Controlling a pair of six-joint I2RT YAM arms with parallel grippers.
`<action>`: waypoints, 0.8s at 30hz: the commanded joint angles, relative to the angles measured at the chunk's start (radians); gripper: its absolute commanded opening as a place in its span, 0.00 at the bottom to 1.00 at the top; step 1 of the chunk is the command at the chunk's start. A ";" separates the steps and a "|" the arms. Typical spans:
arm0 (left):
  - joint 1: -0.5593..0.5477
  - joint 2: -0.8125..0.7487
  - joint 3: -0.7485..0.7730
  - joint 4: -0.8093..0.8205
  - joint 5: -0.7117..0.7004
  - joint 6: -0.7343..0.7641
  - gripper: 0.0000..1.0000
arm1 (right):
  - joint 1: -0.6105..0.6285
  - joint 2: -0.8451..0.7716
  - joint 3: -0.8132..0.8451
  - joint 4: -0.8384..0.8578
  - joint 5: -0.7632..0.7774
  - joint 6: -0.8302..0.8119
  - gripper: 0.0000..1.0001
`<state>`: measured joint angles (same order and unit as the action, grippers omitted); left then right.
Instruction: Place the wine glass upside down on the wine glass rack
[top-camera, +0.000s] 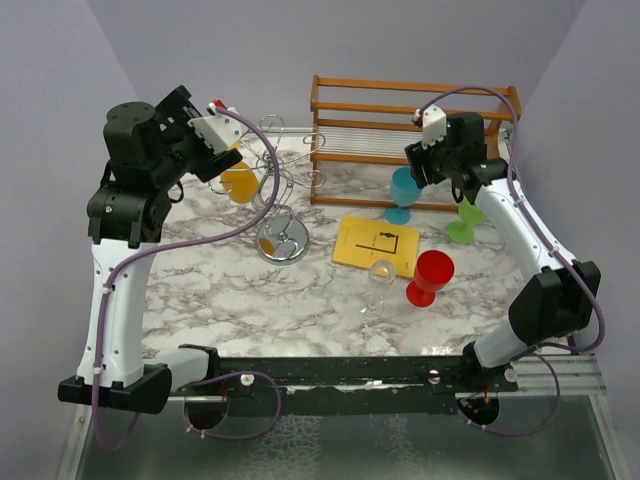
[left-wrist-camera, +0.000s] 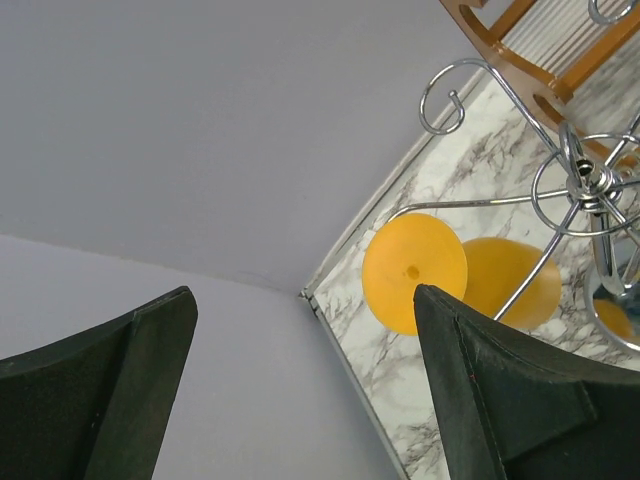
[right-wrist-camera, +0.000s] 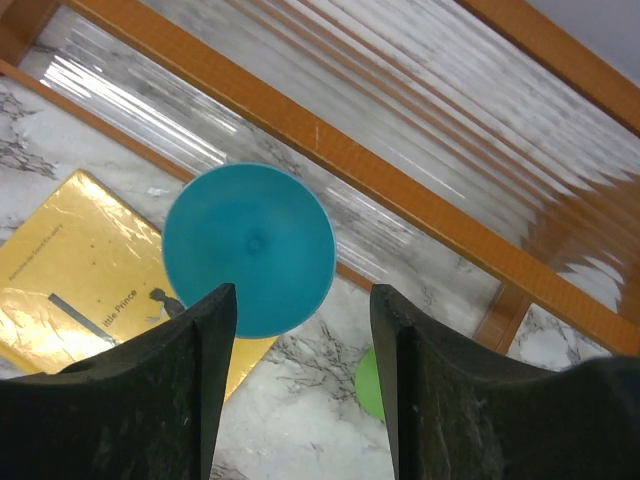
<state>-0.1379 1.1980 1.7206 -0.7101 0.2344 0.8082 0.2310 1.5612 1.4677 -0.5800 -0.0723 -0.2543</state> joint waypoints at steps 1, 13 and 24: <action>-0.004 0.005 0.023 0.053 -0.046 -0.145 0.93 | -0.020 0.046 0.041 -0.057 -0.014 0.025 0.52; -0.002 0.107 0.166 -0.030 -0.039 -0.151 0.97 | -0.037 0.159 0.091 -0.072 -0.034 0.012 0.35; -0.002 0.213 0.287 -0.058 -0.001 -0.203 0.99 | -0.055 0.193 0.100 -0.069 -0.074 -0.002 0.18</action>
<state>-0.1379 1.3952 1.9633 -0.7586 0.2142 0.6537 0.1875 1.7386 1.5333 -0.6441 -0.1020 -0.2428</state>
